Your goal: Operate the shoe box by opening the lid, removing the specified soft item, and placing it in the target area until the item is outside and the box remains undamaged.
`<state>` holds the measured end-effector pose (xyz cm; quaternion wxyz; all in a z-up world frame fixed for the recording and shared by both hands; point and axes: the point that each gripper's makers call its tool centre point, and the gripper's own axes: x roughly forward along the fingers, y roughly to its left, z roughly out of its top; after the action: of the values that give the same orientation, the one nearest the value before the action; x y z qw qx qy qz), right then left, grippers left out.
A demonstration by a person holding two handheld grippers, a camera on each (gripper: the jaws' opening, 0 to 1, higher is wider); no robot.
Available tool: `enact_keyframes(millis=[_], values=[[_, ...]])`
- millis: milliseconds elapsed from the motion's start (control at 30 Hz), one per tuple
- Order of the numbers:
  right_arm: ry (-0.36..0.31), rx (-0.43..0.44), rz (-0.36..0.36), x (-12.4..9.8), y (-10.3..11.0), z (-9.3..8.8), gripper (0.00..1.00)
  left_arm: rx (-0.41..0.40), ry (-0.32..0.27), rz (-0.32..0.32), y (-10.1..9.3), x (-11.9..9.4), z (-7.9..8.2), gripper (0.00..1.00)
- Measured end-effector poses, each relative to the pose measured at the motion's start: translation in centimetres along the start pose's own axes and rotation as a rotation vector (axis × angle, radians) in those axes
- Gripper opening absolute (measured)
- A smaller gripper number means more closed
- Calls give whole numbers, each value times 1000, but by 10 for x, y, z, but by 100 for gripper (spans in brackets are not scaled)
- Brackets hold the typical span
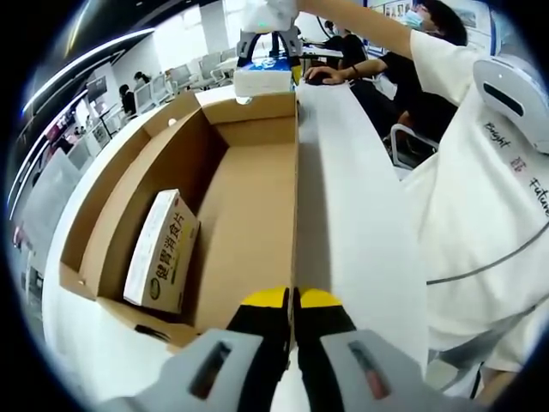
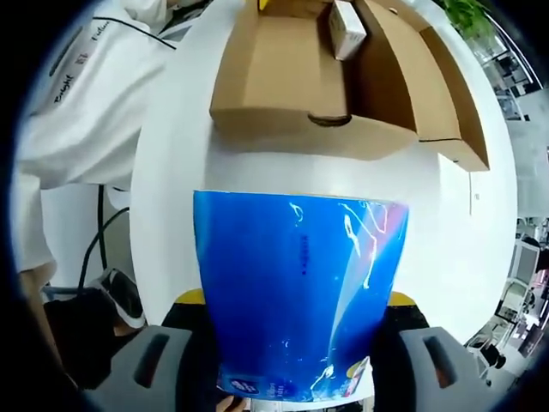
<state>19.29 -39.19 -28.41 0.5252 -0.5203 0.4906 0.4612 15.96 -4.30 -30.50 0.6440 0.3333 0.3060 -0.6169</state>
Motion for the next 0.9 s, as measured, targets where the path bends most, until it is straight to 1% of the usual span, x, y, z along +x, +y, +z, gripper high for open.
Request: enact_keyframes(millis=[233,333,533,833,900], values=[[8,-10,8,0,0,0,71,0,0,-1,0,0,0,1],[9,2,8,1,1,0,72,0,0,0,-1,0,0,1],[9,-21,-1,1,1,0,73,0,1,0,-1,0,0,1],[33,2,-5,-1,1,-4,73,1,0,2,-1,0,0,1],[28,3,-3,0,1,-4,73,1,0,1,-1,0,0,1]])
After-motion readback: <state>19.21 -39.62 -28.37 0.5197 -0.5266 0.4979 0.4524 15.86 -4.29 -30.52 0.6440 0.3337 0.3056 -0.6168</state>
